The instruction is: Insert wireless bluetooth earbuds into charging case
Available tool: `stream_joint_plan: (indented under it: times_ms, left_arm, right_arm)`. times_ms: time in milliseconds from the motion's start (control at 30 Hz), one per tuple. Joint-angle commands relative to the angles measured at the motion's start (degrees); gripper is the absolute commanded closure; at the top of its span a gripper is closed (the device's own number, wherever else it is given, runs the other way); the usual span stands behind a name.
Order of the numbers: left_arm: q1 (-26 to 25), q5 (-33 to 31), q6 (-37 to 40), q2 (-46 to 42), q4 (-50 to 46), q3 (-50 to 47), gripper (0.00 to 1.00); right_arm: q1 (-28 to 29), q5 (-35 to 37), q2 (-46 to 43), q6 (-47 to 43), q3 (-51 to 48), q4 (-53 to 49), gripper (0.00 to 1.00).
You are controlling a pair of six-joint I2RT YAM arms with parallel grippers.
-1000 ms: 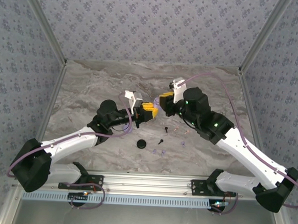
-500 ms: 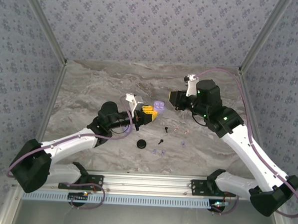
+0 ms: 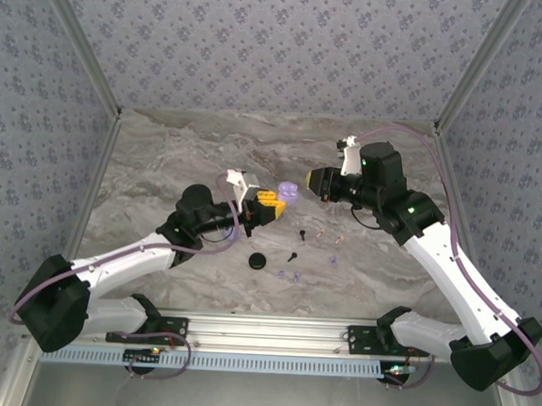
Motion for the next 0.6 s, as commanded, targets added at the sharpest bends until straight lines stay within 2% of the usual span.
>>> stream_joint_plan:
  times_ms: [0, 167, 333, 567]
  left_arm:
    - [-0.4, -2.5, 1.4, -2.3, -0.2, 0.3, 0.96]
    - [-0.3, -5.5, 5.7, -5.8, -7.9, 0.4, 0.96]
    - [-0.4, -8.6, 8.4, -10.0, -11.9, -0.7, 0.96]
    - [-0.4, -10.6, 9.1, -13.7, -13.8, -2.2, 0.96]
  right_arm:
    - [-0.1, 4.9, 1.0, -1.2, 0.2, -7.4, 0.80]
    - [1.3, 10.8, 7.6, -1.0, -1.2, -15.5, 0.80]
    - [2.8, 12.4, 15.6, 0.5, -6.5, -15.8, 0.80]
    - [5.2, 14.1, 27.4, -0.5, -7.1, -16.4, 0.80]
